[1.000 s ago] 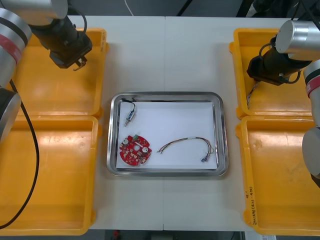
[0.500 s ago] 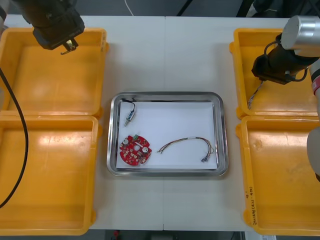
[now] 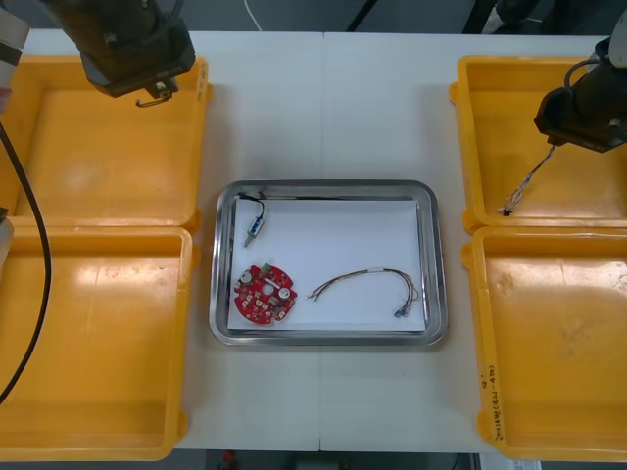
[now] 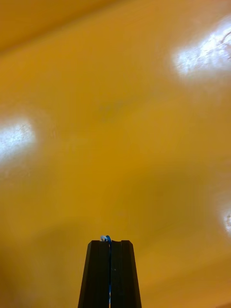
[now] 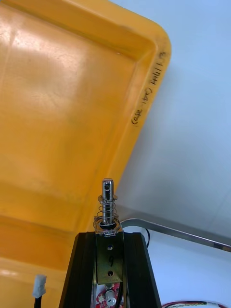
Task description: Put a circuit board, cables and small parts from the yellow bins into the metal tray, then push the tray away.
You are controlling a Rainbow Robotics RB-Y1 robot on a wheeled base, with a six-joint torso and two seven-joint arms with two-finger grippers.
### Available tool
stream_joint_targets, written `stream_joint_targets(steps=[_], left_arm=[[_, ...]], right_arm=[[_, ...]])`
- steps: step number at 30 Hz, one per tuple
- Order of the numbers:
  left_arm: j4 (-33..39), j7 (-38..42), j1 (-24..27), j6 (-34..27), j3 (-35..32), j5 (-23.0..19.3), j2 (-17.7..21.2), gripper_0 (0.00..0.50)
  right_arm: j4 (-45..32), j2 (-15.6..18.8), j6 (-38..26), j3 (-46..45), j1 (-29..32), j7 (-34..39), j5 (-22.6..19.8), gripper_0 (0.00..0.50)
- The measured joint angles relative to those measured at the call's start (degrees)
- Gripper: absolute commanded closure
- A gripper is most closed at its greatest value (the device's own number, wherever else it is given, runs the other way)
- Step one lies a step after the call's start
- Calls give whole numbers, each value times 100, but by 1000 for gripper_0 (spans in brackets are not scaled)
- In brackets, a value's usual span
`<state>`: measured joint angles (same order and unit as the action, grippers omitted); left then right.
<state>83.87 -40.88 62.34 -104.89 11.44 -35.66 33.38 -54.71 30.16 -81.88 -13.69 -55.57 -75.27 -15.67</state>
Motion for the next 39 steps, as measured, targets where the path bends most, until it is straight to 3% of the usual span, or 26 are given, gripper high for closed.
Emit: stream_joint_targets(steps=[11, 18, 25, 27, 28, 30, 33, 39], left_arm=[[1098, 1433, -344, -3, 500, -1, -364, 500], [1335, 1477, -443, 119, 1079, -3, -469, 500], [1418, 1506, -558, 146, 1150, -4, -483, 498], [1426, 1525, -568, 149, 1150, -4, -483, 500], [1427, 1528, -570, 150, 1150, -4, -483, 500], [1428, 1528, -570, 152, 1149, -4, -483, 500], [1429, 1528, -570, 152, 1141, -4, -483, 499], [1429, 1528, -571, 89, 957, -72, -482, 500]], right_arm=[[512, 246, 27, -219, -389, -12, 121, 500], [905, 289, 456, -244, -490, -30, 185, 500], [1150, 291, 679, -245, -491, -242, 209, 500], [1157, 291, 684, -245, -491, -248, 215, 426], [1157, 291, 688, -245, -491, -248, 216, 305], [1157, 291, 689, -245, -491, -248, 225, 134], [1157, 291, 690, -245, -491, -250, 256, 0], [1157, 306, 690, -256, -491, -270, 286, 0]])
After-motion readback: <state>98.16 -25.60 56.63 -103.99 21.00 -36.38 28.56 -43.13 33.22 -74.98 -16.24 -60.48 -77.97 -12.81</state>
